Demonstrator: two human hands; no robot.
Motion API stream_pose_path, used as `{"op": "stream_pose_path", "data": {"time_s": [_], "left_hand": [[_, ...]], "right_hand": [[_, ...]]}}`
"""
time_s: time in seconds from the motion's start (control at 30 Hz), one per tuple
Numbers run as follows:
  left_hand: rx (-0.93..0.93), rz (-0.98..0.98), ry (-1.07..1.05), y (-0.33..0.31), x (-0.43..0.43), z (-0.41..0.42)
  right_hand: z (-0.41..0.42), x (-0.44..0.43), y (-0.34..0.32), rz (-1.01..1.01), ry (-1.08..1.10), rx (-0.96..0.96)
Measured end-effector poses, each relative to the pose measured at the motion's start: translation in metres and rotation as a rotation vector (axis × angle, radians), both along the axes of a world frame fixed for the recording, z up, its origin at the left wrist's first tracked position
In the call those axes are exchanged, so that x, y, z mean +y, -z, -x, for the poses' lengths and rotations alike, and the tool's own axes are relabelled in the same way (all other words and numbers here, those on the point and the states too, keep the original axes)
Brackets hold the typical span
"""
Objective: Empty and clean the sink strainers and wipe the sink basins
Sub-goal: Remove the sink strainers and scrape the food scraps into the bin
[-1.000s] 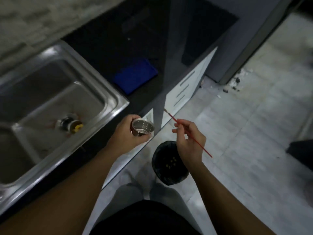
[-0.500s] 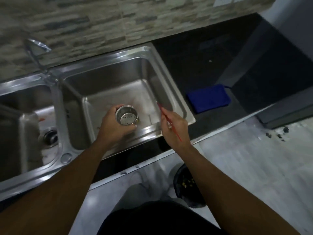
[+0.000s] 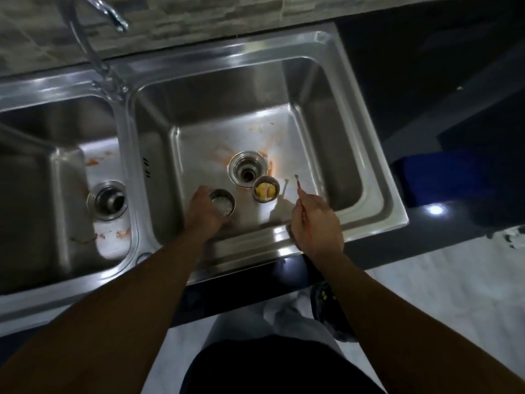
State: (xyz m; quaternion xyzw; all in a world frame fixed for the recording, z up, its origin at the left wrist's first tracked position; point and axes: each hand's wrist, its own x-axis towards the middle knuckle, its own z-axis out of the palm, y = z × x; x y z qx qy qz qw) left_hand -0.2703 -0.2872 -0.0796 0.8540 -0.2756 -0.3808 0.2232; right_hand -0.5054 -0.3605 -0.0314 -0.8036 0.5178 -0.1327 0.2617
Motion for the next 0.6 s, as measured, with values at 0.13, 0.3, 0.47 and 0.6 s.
{"op": "stream_pose_path", "data": {"time_s": [0.13,0.3,0.47,0.6], "left_hand": [[0.023,-0.117,0.056,0.019,-0.006,-0.014],[0.024,-0.175,0.104,0.036,-0.009,-0.021],[0.018,-0.143,0.064,0.047,-0.010,-0.015],[0.004,-0.132,0.029,0.053,-0.012,-0.015]], "right_hand": [[-0.004,0.001,0.000,0.004,0.029,0.058],[-0.003,0.001,0.000,0.013,0.013,0.031],[-0.003,0.001,0.001,0.026,0.025,0.061],[-0.003,0.001,0.002,0.040,0.020,0.043]]}}
